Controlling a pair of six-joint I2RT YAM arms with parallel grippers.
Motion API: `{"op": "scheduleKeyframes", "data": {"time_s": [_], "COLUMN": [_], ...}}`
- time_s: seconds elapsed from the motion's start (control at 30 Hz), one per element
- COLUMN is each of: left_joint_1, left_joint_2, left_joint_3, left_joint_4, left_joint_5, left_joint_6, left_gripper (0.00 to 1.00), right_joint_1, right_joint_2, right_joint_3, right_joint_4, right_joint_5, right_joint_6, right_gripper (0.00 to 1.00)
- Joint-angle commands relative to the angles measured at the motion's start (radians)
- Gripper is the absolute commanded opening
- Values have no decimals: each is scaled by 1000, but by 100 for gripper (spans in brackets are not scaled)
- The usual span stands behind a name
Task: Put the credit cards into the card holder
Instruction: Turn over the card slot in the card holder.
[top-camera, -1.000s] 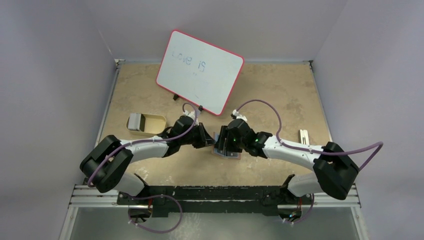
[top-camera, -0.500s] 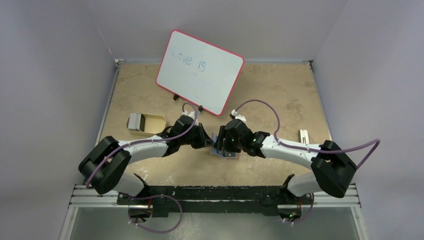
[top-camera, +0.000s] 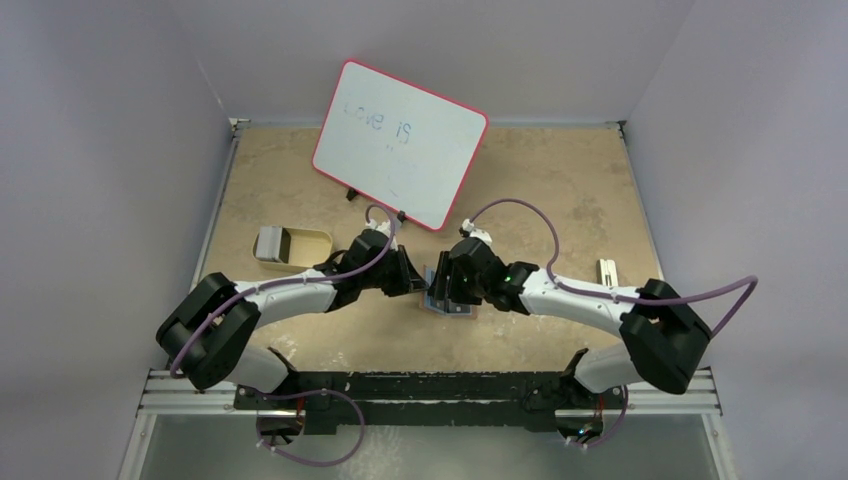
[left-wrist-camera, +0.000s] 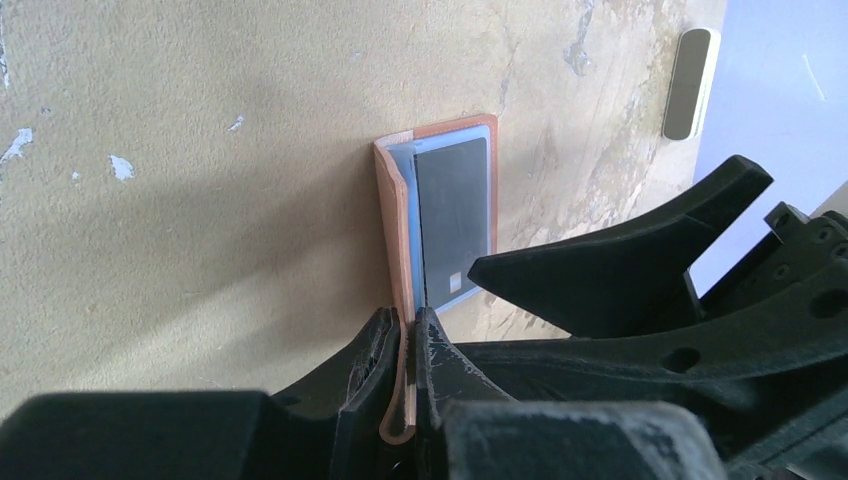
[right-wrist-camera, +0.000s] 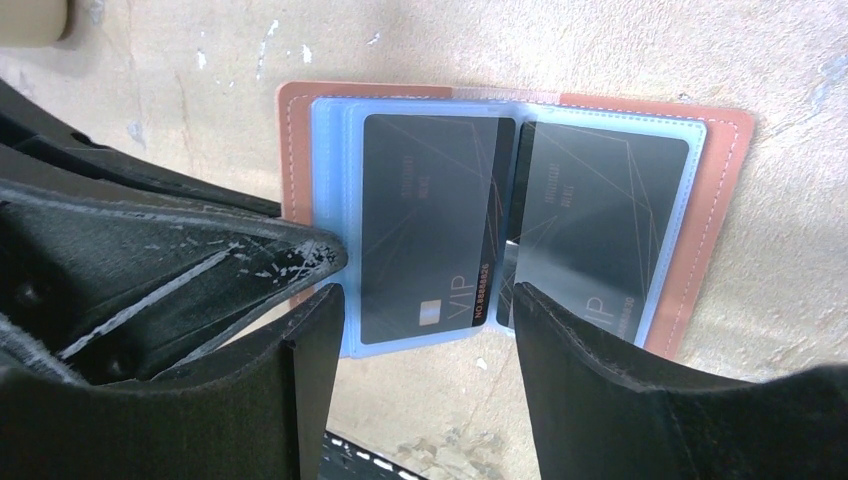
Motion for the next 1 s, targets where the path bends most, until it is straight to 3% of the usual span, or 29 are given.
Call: {"op": "scheduleKeyframes", "data": {"time_s": [0.0,0.37,0.97], "left_joint_1": [-6,-9,-9], "left_joint_2": [-30,-39,-35], "left_joint_3": [45,58,73], "left_joint_4": [24,-47,-101], "left_joint_5": [-1,-28,-64], "left_joint_6": [18,56,96], "left_gripper": [0,0,0], "right_joint_1": [1,2,2], "right_joint_2": [33,41,-96], "right_joint_3": [34,65,17], "right_joint_4": [38,-69,-228], "right_joint_5": [16,92,138], "right_joint_6": [-11,-9,55], "right_gripper": [65,64,58]}}
